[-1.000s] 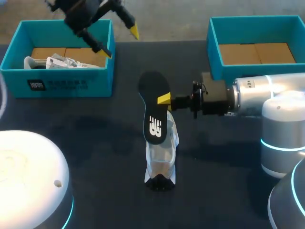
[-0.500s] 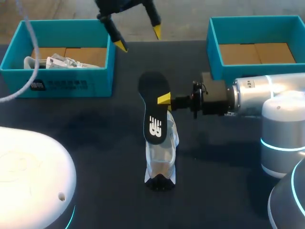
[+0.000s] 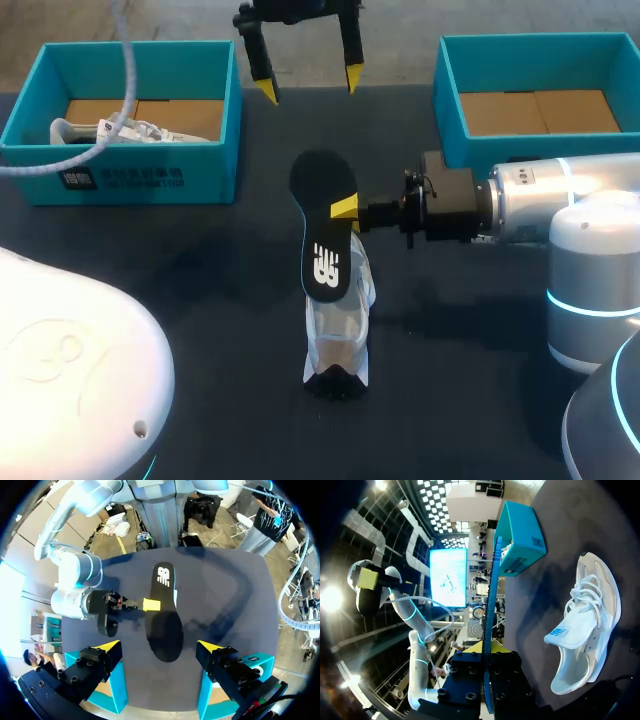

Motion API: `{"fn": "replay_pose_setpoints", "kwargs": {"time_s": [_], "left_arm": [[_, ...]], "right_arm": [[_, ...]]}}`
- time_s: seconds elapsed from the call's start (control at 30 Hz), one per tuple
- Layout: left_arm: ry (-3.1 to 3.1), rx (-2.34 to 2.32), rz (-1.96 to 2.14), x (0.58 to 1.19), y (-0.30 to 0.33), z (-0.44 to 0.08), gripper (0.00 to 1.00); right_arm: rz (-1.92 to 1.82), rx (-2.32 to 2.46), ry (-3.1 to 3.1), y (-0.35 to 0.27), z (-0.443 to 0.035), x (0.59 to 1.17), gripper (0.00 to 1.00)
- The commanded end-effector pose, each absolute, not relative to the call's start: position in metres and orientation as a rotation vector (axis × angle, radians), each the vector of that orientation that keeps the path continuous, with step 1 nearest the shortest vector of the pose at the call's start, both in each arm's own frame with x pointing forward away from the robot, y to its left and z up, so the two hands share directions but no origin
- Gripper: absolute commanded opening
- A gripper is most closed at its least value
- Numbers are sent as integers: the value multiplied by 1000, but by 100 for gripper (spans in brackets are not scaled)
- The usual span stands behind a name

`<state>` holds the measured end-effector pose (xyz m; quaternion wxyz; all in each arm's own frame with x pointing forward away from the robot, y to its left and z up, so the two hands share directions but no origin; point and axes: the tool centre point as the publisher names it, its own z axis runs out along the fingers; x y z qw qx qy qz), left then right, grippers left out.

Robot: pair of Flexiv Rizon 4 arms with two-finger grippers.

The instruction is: Take the shoe out of the shoebox, open the shoe tongue, remove and reinsert the insole, then place the shoe into the shoebox

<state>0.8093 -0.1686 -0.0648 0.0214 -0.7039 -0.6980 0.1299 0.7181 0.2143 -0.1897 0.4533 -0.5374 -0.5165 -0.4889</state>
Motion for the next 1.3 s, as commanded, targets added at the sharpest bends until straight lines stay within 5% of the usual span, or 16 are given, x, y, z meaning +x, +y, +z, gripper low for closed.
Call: {"fn": "replay_pose_setpoints", "kwargs": {"time_s": [0.03,1.3], "left_arm": [[-2162,-2171,387,814,-169,-63,100],[-2498,-2386,1890,795,-84,-85,100]], "right_arm": [[-1204,-1330,-1278,215,-189,718,0],[-1204,-1330,-1278,215,-189,718,0]]}}
